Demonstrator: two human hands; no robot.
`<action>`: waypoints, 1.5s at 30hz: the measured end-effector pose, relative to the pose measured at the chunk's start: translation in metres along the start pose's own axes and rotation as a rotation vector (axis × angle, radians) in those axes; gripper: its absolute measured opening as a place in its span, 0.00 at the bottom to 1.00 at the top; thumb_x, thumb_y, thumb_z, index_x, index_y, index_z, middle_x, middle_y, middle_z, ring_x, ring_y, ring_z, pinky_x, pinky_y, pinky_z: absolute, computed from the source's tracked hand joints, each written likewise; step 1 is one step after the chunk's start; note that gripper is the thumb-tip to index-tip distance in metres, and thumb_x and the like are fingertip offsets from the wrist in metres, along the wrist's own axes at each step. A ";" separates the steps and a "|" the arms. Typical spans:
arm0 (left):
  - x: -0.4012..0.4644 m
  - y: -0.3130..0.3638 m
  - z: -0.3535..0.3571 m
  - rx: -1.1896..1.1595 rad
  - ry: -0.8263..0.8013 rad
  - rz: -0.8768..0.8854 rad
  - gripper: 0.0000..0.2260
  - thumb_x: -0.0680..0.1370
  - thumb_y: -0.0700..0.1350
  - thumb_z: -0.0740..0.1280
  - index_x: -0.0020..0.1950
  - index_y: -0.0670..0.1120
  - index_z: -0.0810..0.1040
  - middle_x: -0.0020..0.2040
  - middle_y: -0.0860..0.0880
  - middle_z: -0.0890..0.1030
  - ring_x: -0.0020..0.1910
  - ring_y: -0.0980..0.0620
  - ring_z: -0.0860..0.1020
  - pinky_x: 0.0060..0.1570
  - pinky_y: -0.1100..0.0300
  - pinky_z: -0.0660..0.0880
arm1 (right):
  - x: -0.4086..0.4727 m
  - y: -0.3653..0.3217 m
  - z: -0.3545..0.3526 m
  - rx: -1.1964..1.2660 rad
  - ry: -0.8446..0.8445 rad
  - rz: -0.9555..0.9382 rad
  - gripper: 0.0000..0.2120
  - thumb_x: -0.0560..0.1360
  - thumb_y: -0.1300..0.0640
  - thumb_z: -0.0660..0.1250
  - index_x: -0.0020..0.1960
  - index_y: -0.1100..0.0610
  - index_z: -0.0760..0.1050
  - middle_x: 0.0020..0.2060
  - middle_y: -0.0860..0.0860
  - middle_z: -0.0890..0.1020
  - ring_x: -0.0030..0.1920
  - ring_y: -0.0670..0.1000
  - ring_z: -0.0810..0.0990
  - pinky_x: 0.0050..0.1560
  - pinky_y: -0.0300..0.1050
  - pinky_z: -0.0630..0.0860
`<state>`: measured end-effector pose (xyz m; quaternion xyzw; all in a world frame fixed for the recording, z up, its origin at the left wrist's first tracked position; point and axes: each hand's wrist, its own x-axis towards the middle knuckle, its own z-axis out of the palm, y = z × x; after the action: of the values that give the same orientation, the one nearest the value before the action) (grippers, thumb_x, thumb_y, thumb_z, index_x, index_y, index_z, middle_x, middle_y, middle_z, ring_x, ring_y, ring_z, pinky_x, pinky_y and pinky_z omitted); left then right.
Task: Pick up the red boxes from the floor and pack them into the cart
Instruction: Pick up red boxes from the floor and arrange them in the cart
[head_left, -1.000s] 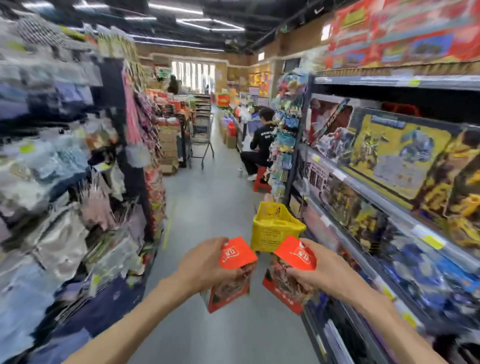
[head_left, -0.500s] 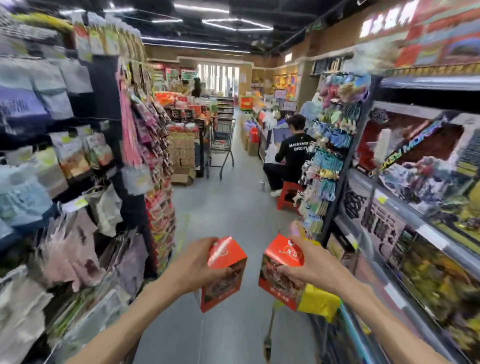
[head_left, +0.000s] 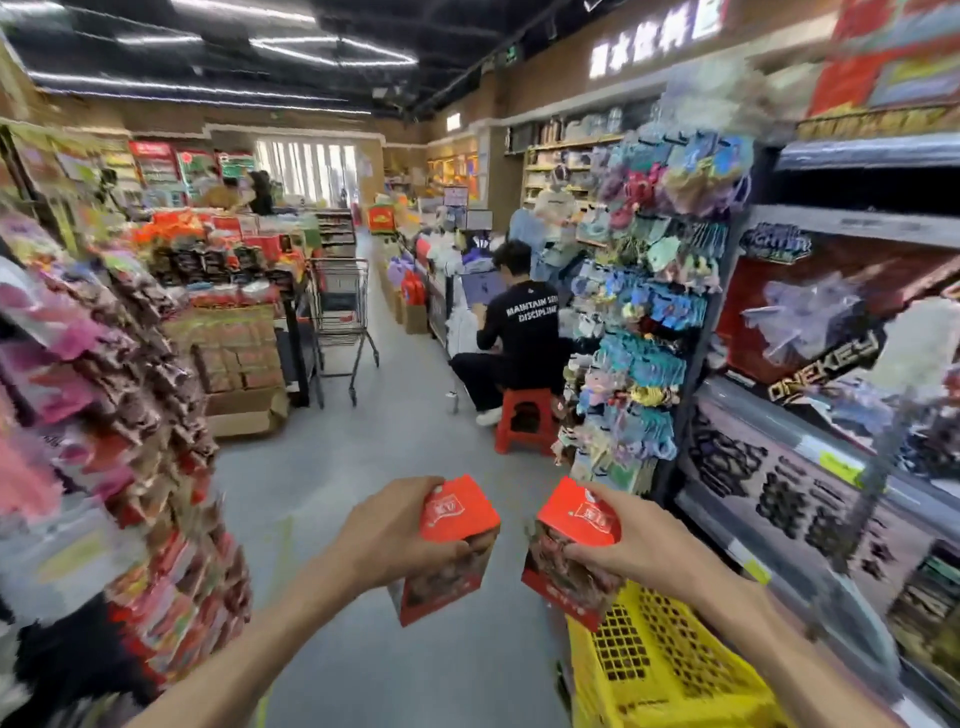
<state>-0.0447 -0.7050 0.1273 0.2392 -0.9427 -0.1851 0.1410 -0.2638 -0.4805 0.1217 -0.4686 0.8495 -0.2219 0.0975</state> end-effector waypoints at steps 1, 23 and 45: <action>0.032 -0.009 0.002 0.005 -0.020 0.034 0.42 0.60 0.73 0.64 0.71 0.56 0.68 0.64 0.55 0.76 0.61 0.53 0.75 0.58 0.54 0.73 | 0.017 0.003 -0.004 0.003 0.021 0.041 0.42 0.62 0.24 0.67 0.72 0.37 0.61 0.52 0.39 0.77 0.48 0.41 0.78 0.48 0.44 0.77; 0.481 0.054 0.245 0.006 -0.533 0.939 0.42 0.64 0.76 0.65 0.71 0.55 0.65 0.63 0.52 0.76 0.59 0.52 0.74 0.57 0.53 0.73 | 0.170 0.197 -0.006 -0.066 0.279 0.885 0.50 0.62 0.26 0.68 0.77 0.49 0.60 0.73 0.46 0.69 0.71 0.48 0.68 0.69 0.46 0.67; 0.550 0.049 0.657 0.232 -0.964 1.369 0.44 0.68 0.66 0.70 0.77 0.48 0.59 0.75 0.48 0.65 0.71 0.44 0.67 0.70 0.50 0.64 | 0.207 0.342 0.234 0.101 0.412 1.427 0.45 0.58 0.24 0.64 0.68 0.48 0.67 0.51 0.47 0.82 0.47 0.52 0.84 0.45 0.49 0.81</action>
<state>-0.7625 -0.7571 -0.3410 -0.4771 -0.8495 -0.0428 -0.2211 -0.5464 -0.5629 -0.2363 0.2532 0.9372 -0.2269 0.0782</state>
